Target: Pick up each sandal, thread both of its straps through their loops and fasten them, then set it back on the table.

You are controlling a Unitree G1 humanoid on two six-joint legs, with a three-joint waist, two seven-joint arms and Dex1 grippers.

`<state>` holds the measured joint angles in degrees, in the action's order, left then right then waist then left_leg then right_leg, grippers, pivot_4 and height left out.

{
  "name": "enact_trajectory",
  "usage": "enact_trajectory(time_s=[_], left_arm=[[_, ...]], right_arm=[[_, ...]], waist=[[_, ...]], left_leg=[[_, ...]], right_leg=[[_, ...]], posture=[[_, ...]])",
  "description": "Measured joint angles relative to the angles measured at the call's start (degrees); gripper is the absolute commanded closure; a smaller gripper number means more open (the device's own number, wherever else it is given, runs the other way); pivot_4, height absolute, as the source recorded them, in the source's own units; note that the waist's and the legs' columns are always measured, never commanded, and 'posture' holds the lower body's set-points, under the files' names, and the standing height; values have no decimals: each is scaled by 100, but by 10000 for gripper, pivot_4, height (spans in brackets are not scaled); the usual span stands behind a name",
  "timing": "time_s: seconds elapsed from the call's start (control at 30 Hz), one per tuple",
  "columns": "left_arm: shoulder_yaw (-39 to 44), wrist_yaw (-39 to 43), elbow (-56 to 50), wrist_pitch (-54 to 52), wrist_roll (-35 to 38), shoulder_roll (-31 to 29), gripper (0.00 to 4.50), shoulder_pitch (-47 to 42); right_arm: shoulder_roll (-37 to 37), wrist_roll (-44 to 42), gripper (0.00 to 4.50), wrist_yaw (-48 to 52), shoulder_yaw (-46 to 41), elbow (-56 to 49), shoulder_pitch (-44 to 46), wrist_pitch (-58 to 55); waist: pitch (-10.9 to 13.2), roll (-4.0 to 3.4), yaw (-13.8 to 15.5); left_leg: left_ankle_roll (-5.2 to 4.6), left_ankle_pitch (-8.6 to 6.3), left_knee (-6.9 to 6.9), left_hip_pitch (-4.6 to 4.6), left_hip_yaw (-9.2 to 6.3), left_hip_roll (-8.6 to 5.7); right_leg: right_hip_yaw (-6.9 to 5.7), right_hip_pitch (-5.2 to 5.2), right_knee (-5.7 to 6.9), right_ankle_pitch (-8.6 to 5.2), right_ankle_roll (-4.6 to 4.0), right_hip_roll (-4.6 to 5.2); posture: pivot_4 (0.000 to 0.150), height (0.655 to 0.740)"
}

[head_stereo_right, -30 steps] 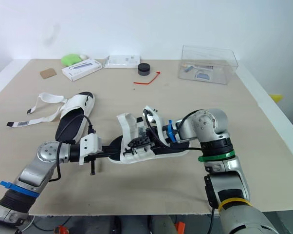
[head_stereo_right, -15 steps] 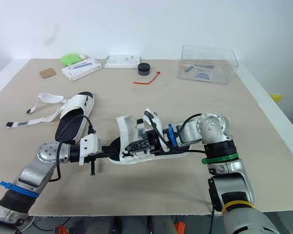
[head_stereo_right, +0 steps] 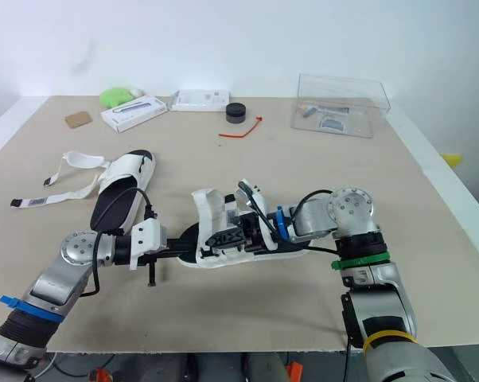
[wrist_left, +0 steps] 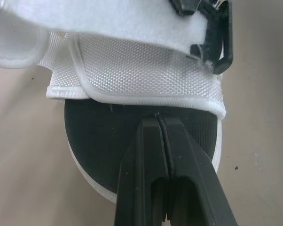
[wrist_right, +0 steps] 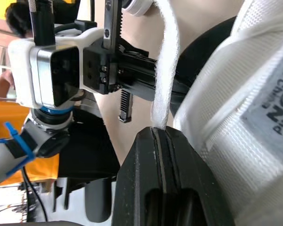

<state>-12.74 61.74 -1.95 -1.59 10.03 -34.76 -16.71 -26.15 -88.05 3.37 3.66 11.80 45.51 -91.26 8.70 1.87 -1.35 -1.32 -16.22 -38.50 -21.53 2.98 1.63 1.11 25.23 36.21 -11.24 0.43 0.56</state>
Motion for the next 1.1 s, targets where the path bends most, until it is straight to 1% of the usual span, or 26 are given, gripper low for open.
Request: enact_trajectory(time_s=[0.17, 0.33, 0.5, 0.53, 0.6, 0.97, 1.07, 1.1], left_arm=[[-6, -1, -10, 0, 0, 0, 45000, 6], [-16, -1, -28, 0, 0, 0, 45000, 4], [-23, 2, -32, 2, 0, 0, 45000, 1], [-26, 3, -34, 2, 0, 0, 45000, 0], [-29, 2, -34, 2, 0, 0, 45000, 0], [-51, -7, -33, 1, 0, 3, 45000, -5], [-61, -13, -29, 2, 0, 8, 45000, -14], [-63, -14, -29, 2, 0, 12, 45000, -14]], right_arm=[[-68, 63, 44737, 35, 61, -247, -15, 18], [-148, 374, 44737, 261, 122, -812, -68, 24], [-209, 817, 44737, 609, 226, -1360, -102, 34], [-222, 1017, 44737, 750, 246, -1547, -135, 47], [-232, 1129, 44737, 826, 281, -1641, -158, 76], [-576, 2281, 44737, 1911, 804, -2587, -200, 510], [-631, 2477, 35016, 2123, 883, -2717, -210, 563], [-633, 2508, 30344, 2216, 882, -2756, -218, 565]], waist=[[0, 0, 0], [-1, -1, 2], [-2, -2, 2], [-2, -2, 2], [-4, -3, 2], [-17, -7, 5], [-19, -6, 6], [-20, -7, 7]], left_leg=[[-3, -2, 0, -1, 0, 0], [-7, -7, 0, -4, 0, -2], [-13, -12, 0, -4, 0, -3], [-15, -13, 0, -4, 0, -3], [-17, -14, 0, -4, 0, -3], [-21, -18, -1, 0, -1, -5], [-21, -18, -1, 0, -1, -8], [-21, -18, -1, 0, 0, -10]], right_leg=[[0, 0, -3, 0, 1, 2], [-1, 0, -4, -1, 1, 5], [-2, 0, -6, -2, -2, 7], [-2, 0, -6, -2, -3, 7], [-2, 0, -6, -2, -4, 7], [-4, -2, -6, -8, -2, 9], [-4, -3, -6, -8, -4, 14], [-4, -3, -6, -7, -5, 16]], posture=[[1500, 7400], [1500, 7400], [1500, 7400], [1500, 7400], [1500, 7400], [1500, 7400], [1500, 7400], [1500, 7400]])
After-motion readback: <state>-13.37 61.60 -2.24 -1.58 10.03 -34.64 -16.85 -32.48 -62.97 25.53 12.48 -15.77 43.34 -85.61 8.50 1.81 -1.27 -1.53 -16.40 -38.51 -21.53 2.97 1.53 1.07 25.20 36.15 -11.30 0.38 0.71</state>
